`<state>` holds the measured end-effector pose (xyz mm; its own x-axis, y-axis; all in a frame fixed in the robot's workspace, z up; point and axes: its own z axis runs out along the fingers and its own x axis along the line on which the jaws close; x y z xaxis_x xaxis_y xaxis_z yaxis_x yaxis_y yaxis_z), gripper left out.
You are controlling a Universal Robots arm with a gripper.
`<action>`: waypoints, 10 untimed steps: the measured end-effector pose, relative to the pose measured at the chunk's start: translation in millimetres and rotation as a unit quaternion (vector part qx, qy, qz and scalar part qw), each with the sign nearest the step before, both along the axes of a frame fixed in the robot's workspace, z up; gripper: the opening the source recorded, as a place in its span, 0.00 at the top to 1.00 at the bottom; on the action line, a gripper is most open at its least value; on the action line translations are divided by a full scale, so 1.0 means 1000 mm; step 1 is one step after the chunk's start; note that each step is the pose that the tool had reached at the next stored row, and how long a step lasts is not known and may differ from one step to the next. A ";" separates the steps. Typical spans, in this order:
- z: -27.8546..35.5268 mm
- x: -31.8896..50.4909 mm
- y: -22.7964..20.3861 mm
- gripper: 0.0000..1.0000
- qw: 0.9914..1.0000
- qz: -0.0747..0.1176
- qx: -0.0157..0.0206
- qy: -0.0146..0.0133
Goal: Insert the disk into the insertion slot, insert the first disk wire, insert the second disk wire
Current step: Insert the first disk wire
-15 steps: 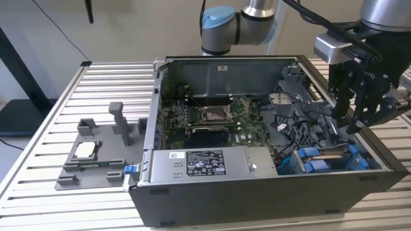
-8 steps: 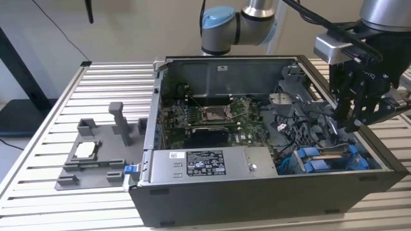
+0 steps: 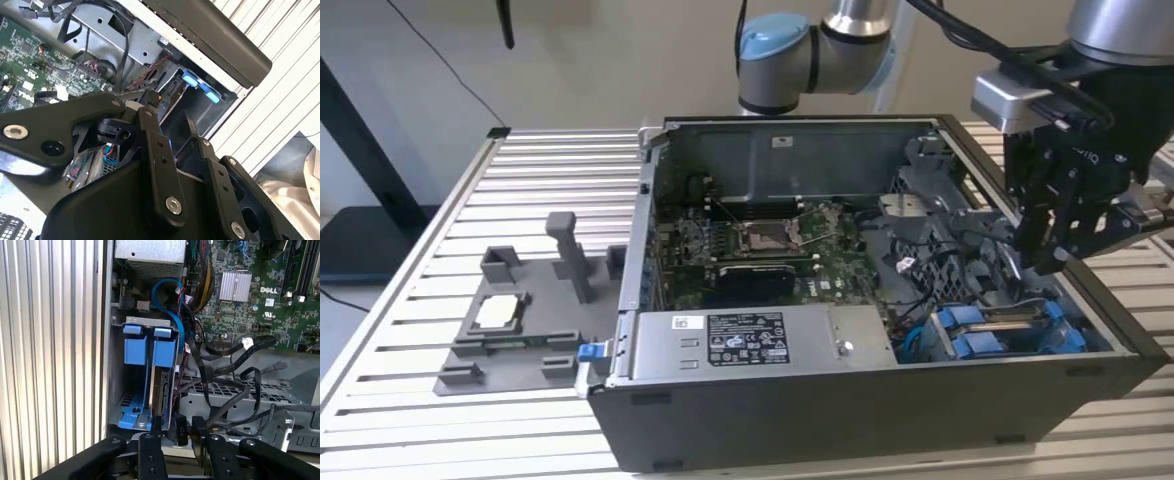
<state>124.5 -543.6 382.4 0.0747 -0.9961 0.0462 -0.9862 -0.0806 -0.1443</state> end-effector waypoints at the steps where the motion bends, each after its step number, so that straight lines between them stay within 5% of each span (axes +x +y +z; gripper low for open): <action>1: 0.0000 -0.0004 0.0000 0.62 1.000 0.000 0.000 0.000; 10: -0.0001 -0.0012 0.0014 0.62 1.000 0.000 -0.002 0.000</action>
<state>123.3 -542.1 382.3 0.0747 -0.9960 0.0495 -0.9862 -0.0812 -0.1441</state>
